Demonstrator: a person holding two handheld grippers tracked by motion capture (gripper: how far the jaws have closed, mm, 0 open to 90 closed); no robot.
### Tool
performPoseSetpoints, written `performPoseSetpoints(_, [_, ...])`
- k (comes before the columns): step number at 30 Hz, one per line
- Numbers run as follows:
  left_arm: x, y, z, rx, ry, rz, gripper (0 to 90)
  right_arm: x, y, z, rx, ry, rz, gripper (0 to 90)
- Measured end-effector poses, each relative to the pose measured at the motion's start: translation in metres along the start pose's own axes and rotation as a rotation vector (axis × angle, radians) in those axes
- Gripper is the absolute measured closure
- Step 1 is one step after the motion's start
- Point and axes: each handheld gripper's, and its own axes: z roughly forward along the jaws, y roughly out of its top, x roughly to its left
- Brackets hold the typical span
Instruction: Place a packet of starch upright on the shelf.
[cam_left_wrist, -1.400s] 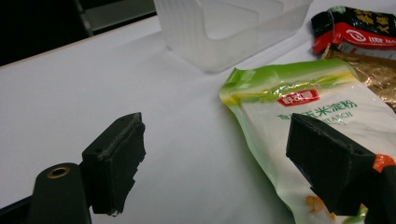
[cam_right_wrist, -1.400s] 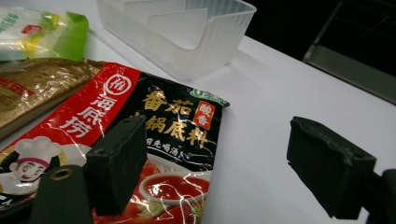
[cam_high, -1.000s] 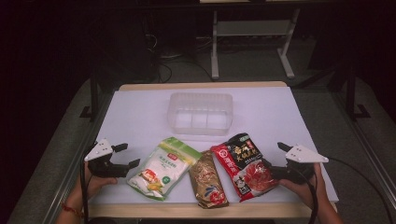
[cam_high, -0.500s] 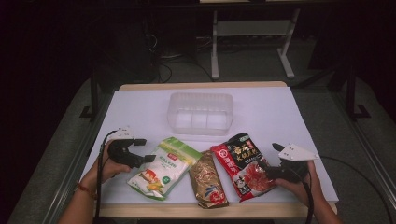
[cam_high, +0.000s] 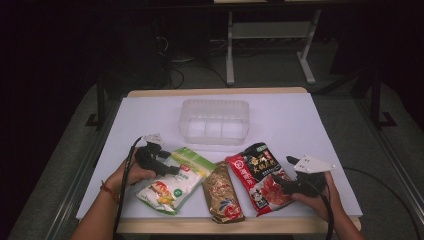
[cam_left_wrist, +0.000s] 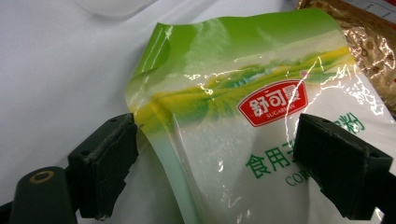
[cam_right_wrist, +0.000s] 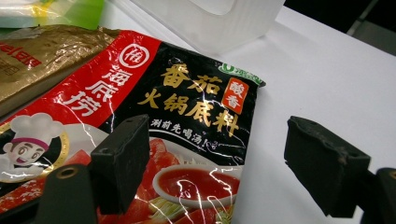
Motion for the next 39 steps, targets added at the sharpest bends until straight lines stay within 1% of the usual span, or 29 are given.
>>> performPoseSetpoints(3, [-0.003,-0.001,-0.002,0.016,-0.018,-0.004,14.0,-0.001,-0.001,0.0,0.006,0.011,0.013,22.0])
performPoseSetpoints(4, [-0.004,-0.001,-0.003,0.025,-0.03,-0.001,14.0,-0.001,-0.001,0.0,0.006,0.011,0.013,22.0])
performPoseSetpoints(5, [-0.005,-0.001,-0.004,0.026,-0.035,-0.002,17.3,-0.001,-0.001,0.0,0.009,0.017,0.014,22.1])
performPoseSetpoints(6, [-0.007,-0.003,-0.005,0.021,-0.088,0.003,29.4,0.0,-0.001,0.002,0.015,0.028,0.005,22.4])
performPoseSetpoints(7, [-0.009,-0.003,-0.005,0.021,-0.091,0.015,28.1,0.0,-0.001,0.002,0.015,0.033,0.001,22.4])
performPoseSetpoints(8, [-0.01,-0.004,-0.005,0.023,-0.089,0.01,28.7,0.0,-0.001,0.002,0.015,0.033,0.001,22.4])
performPoseSetpoints(11, [-0.01,-0.003,-0.005,0.032,-0.102,0.003,30.2,0.001,0.001,0.007,0.016,0.053,-0.002,22.4])
performPoseSetpoints(12, [-0.01,-0.002,-0.004,0.036,-0.119,0.004,32.2,0.003,0.001,0.009,0.027,0.069,-0.009,22.5])
performPoseSetpoints(14, [-0.01,-0.001,-0.002,0.04,-0.13,0.003,35.8,0.004,0.001,0.008,0.026,0.078,-0.015,22.5])
performPoseSetpoints(15, [-0.011,0.0,0.0,0.033,-0.132,-0.001,35.8,0.004,0.001,0.008,0.026,0.078,-0.015,22.5])
performPoseSetpoints(16, [-0.012,0.0,0.001,0.028,-0.132,-0.001,42.0,0.005,0.002,0.007,0.02,0.087,-0.015,22.5])
performPoseSetpoints(17, [-0.012,0.0,0.001,0.025,-0.129,-0.006,42.0,0.005,0.002,0.007,0.02,0.087,-0.015,22.5])
performPoseSetpoints(18, [-0.011,-0.001,0.001,0.016,-0.123,-0.008,45.9,0.004,0.003,0.007,0.018,0.085,-0.017,22.5])
performPoseSetpoints(20, [-0.01,-0.003,0.001,0.0,-0.101,-0.02,56.0,0.002,0.005,0.008,0.007,0.092,-0.004,22.5])
performPoseSetpoints(21, [-0.011,-0.003,0.001,-0.002,-0.097,-0.012,61.9,0.0,0.006,0.011,0.006,0.089,-0.006,22.5])
performPoseSetpoints(22, [-0.014,-0.002,0.001,-0.001,-0.078,0.005,63.9,-0.001,0.006,0.011,0.008,0.09,-0.005,22.5])
performPoseSetpoints(23, [-0.014,-0.002,0.001,-0.001,-0.078,0.005,68.0,-0.001,0.005,0.012,0.013,0.091,-0.006,22.5])
performPoseSetpoints(25, [-0.019,0.0,0.002,0.001,-0.053,0.03,69.6,-0.001,0.005,0.012,0.014,0.09,-0.007,22.5])
performPoseSetpoints(26, [-0.019,0.0,0.004,0.003,-0.079,0.027,66.2,-0.001,0.004,0.012,0.014,0.098,-0.011,22.7])
performPoseSetpoints(27, [-0.019,0.0,0.004,0.003,-0.079,0.027,60.6,-0.001,0.004,0.012,0.014,0.098,-0.011,22.7])
performPoseSetpoints(28, [-0.019,0.002,0.005,0.011,-0.109,0.021,60.6,-0.001,0.004,0.012,0.015,0.099,-0.013,22.7])
performPoseSetpoints(29, [-0.02,0.003,0.007,0.016,-0.119,0.023,53.0,-0.001,0.004,0.012,0.015,0.102,-0.013,22.7])
performPoseSetpoints(30, [-0.022,0.005,0.01,0.019,-0.114,0.024,48.0,-0.001,0.005,0.013,0.013,0.118,-0.01,22.8])
performPoseSetpoints(32, [-0.026,0.01,0.014,0.032,-0.091,0.034,43.9,-0.001,0.005,0.013,0.014,0.121,-0.011,22.8])
performPoseSetpoints(33, [-0.026,0.01,0.014,0.032,-0.091,0.034,43.4,0.0,0.005,0.013,0.015,0.124,-0.015,22.8])
performPoseSetpoints(34, [-0.029,0.014,0.016,0.054,-0.076,0.043,42.7,0.0,0.004,0.013,0.017,0.128,-0.018,22.7])
performPoseSetpoints(35, [-0.029,0.014,0.016,0.054,-0.076,0.043,42.5,0.0,0.004,0.013,0.017,0.128,-0.018,22.7])
performPoseSetpoints(37, [-0.032,0.016,0.018,0.067,-0.058,0.056,42.4,0.0,0.003,0.014,0.024,0.132,-0.021,22.7])
performPoseSetpoints(39, [-0.035,0.018,0.019,0.081,-0.051,0.066,43.5,-0.001,0.002,0.014,0.029,0.142,-0.012,22.7])
